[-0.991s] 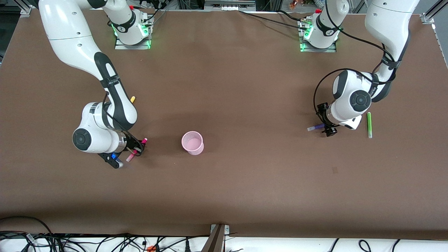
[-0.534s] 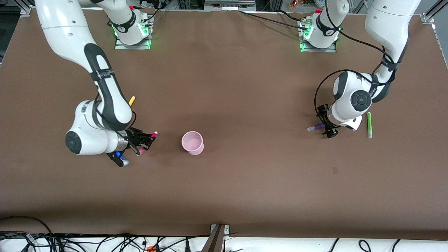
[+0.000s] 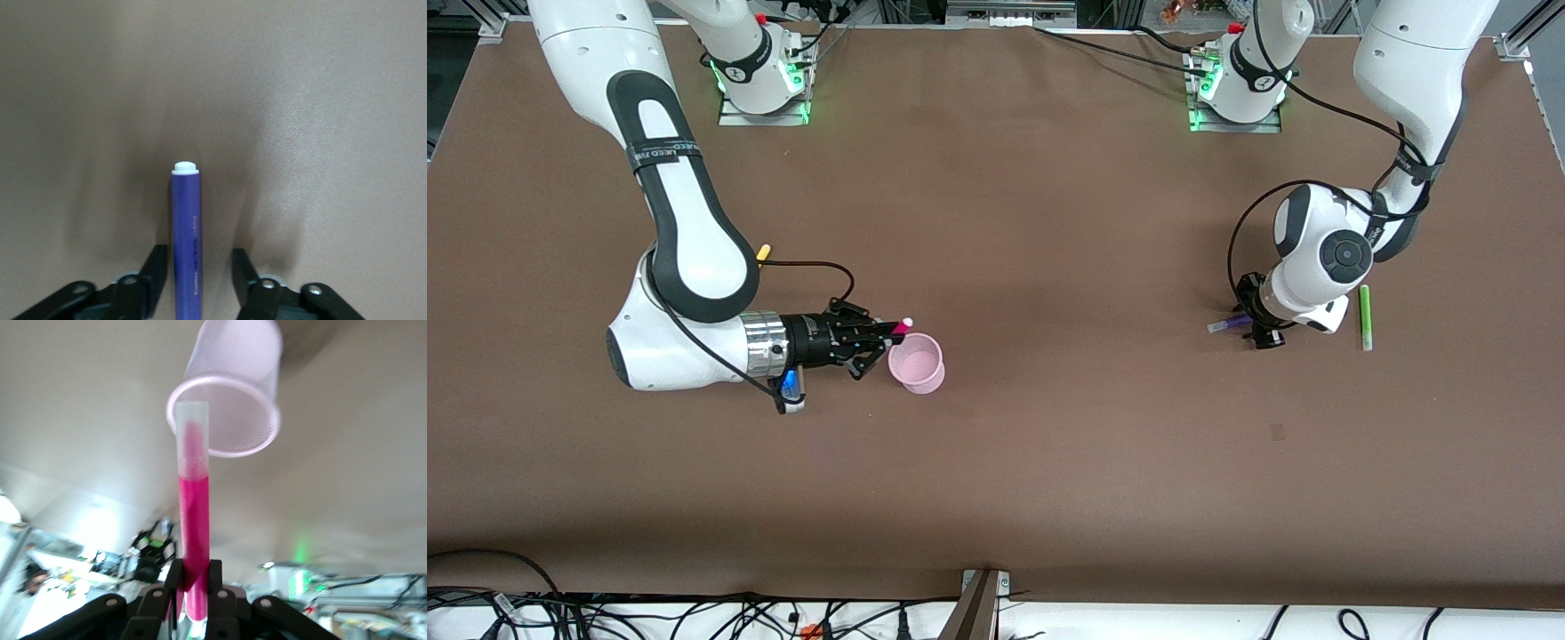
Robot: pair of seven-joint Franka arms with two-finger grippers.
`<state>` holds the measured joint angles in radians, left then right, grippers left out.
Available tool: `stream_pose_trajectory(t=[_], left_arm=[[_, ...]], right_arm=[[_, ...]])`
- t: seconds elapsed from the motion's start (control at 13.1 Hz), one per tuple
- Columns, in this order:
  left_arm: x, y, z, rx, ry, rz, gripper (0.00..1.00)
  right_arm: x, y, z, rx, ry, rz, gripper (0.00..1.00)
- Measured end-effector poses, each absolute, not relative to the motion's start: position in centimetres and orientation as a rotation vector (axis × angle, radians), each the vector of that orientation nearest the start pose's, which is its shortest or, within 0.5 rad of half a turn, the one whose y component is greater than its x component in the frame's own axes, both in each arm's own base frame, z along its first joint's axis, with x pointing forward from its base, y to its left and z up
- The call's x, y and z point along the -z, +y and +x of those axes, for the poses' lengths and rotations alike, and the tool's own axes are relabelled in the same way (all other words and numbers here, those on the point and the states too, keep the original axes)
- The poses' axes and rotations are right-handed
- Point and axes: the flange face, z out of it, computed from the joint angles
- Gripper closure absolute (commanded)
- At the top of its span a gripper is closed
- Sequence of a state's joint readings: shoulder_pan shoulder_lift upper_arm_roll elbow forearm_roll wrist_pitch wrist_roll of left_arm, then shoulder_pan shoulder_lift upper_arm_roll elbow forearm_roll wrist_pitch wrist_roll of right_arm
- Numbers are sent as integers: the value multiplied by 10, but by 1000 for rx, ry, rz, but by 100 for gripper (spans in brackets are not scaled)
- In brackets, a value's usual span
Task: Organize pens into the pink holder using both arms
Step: 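Carry the pink marker upright over the pink cup with the right gripper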
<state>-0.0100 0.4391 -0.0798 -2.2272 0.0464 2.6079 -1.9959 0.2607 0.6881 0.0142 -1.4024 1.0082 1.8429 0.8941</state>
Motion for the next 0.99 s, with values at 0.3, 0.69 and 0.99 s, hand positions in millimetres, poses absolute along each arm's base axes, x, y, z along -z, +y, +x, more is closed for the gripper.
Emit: stream_pose_trajectory(t=[0.3, 0.69, 0.99], left_arm=[[-172, -51, 539, 55, 2560, 1885, 100], [-190, -51, 546, 24, 2537, 1869, 100], [-250, -65, 577, 22, 2525, 1899, 100]], right_arm=[[-274, 287, 666, -900, 1229, -1939, 100], [-258, 304, 660, -901, 1258, -1916, 100], [-243, 296, 657, -918, 1285, -1912, 100]])
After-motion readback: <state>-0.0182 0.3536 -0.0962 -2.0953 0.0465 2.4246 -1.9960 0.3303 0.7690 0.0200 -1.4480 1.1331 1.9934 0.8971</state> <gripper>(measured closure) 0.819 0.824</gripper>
